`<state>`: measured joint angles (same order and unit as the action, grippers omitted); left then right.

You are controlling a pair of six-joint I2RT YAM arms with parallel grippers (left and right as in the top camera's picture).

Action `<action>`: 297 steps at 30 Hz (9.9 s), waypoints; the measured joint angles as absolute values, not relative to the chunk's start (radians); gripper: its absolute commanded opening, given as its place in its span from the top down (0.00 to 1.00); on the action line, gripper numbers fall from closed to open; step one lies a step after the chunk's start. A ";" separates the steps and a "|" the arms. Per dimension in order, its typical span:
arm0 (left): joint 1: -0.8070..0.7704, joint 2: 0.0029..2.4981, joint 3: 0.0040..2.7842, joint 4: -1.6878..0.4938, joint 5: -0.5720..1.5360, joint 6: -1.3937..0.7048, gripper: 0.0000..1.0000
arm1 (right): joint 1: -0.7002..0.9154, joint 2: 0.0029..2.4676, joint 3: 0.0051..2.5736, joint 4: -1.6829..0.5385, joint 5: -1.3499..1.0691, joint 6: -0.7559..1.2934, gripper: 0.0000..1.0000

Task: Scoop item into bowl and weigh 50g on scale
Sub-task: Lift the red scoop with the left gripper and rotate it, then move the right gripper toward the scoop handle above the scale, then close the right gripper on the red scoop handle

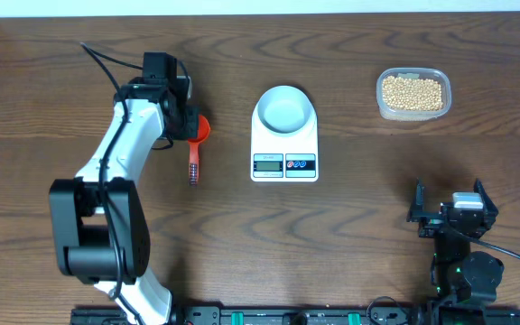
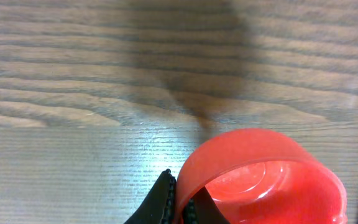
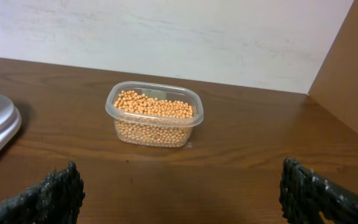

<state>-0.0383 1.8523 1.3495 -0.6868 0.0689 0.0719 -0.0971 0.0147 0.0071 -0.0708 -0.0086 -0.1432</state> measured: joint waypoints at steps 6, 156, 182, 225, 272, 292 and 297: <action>-0.038 1.768 1.349 -0.701 0.069 0.006 0.93 | -0.097 0.015 0.007 -0.071 -0.008 -0.144 0.01; -0.248 1.536 1.348 -0.941 0.359 -1.488 0.92 | 0.397 1.340 0.768 0.206 -0.656 0.923 0.02; -0.371 1.536 1.348 -0.871 0.361 -1.523 0.93 | 0.400 1.340 0.768 0.201 -0.693 0.950 0.29; -0.410 1.536 1.348 -0.870 0.361 -1.784 0.93 | 0.448 1.340 0.768 0.245 -0.587 0.934 0.67; -0.410 1.536 1.348 -0.871 0.361 -1.784 0.93 | 0.448 1.340 0.768 0.245 -0.547 0.936 0.84; -0.410 1.536 1.348 -0.871 0.361 -1.784 0.93 | 0.448 1.340 0.770 0.249 -0.543 0.951 0.99; -0.410 1.536 1.348 -0.871 0.361 -1.784 0.91 | 0.448 1.340 0.770 0.249 -0.542 0.951 0.99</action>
